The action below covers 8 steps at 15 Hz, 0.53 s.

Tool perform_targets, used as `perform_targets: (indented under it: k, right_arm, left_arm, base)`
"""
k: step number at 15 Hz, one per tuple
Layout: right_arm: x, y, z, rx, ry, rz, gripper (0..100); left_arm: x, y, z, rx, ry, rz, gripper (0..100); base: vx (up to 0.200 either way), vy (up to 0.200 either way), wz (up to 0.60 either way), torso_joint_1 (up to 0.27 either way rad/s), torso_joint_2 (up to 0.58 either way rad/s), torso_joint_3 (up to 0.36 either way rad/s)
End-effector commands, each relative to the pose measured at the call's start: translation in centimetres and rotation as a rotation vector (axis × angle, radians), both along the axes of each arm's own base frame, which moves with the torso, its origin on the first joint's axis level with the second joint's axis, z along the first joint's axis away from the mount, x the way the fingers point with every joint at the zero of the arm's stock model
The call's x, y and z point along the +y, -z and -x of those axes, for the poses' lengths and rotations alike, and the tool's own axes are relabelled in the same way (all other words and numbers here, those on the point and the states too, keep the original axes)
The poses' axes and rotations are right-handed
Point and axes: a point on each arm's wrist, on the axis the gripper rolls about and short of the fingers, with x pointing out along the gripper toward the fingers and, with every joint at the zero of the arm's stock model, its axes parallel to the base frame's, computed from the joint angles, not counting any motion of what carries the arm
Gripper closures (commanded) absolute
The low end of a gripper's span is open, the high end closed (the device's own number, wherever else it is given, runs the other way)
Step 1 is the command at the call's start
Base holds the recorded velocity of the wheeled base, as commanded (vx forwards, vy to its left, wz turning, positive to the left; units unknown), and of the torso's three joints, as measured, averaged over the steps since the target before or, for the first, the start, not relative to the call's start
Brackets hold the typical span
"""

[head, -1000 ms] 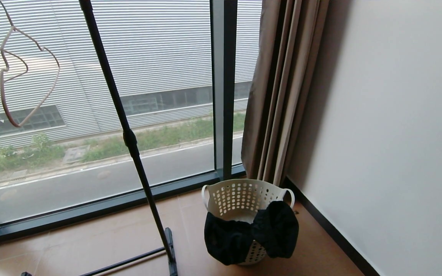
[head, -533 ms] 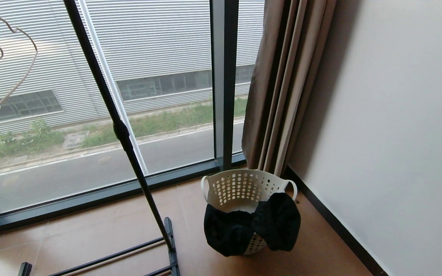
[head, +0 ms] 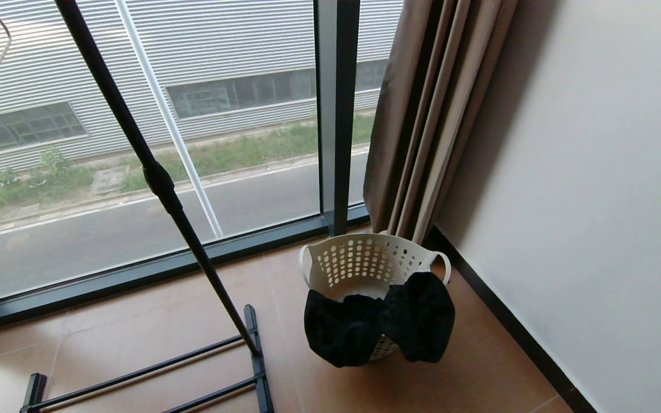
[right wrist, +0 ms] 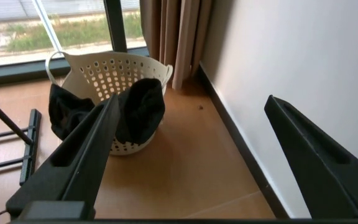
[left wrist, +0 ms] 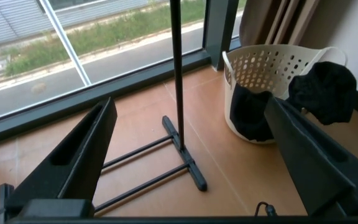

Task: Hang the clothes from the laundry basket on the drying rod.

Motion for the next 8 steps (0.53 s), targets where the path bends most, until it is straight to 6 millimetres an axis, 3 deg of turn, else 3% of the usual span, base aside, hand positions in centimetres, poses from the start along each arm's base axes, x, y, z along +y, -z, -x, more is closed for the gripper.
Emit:
perform_targets:
  k: [1, 8]
  right_arm:
    - [0.0, 0.0, 0.0, 0.0, 0.0, 0.0, 0]
    - [0.0, 0.0, 0.0, -0.001, -0.001, 0.006, 0]
  left_arm:
    - [0.0, -0.02, -0.01, 0.0, 0.0, 0.001, 0]
    - [0.0, -0.01, -0.01, 0.001, 0.0, 0.001, 0]
  base:
    - [0.0, 0.0, 0.0, 0.002, 0.01, -0.198]
    - [0.0, 0.0, 0.0, 0.004, 0.0, -0.196]
